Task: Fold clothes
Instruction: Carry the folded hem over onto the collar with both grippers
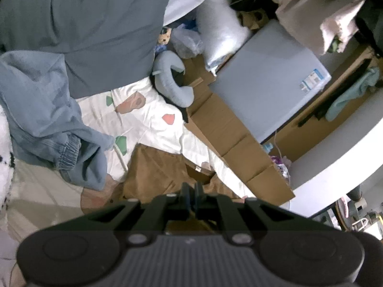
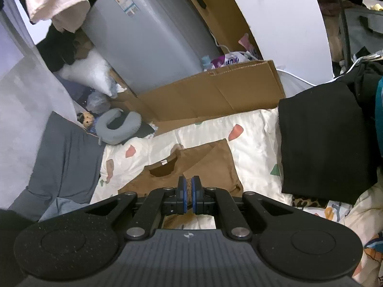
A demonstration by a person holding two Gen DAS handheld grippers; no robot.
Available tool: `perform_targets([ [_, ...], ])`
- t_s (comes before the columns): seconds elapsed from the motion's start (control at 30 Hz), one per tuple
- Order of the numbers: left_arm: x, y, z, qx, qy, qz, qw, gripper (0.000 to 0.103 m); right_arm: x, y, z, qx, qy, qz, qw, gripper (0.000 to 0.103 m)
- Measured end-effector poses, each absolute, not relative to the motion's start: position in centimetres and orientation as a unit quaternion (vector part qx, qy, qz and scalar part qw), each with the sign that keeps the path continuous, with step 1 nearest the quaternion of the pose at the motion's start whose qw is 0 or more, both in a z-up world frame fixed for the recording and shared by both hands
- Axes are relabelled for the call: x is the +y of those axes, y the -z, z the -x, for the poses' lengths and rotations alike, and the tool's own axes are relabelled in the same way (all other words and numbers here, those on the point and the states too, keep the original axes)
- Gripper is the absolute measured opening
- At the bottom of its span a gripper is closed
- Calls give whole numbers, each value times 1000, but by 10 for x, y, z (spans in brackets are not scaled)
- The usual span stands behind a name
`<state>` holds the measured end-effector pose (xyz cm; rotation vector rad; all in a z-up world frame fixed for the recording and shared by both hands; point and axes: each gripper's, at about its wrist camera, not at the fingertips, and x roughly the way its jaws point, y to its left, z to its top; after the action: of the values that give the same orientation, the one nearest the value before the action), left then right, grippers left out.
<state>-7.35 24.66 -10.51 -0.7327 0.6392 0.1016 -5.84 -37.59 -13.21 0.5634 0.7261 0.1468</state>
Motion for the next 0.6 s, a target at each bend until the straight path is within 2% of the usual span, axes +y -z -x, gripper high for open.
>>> perform_targets([
  [0.6,282,164,-58,340,-53,348,872,3,-361,185,-87,381,-53,-252,888,2],
])
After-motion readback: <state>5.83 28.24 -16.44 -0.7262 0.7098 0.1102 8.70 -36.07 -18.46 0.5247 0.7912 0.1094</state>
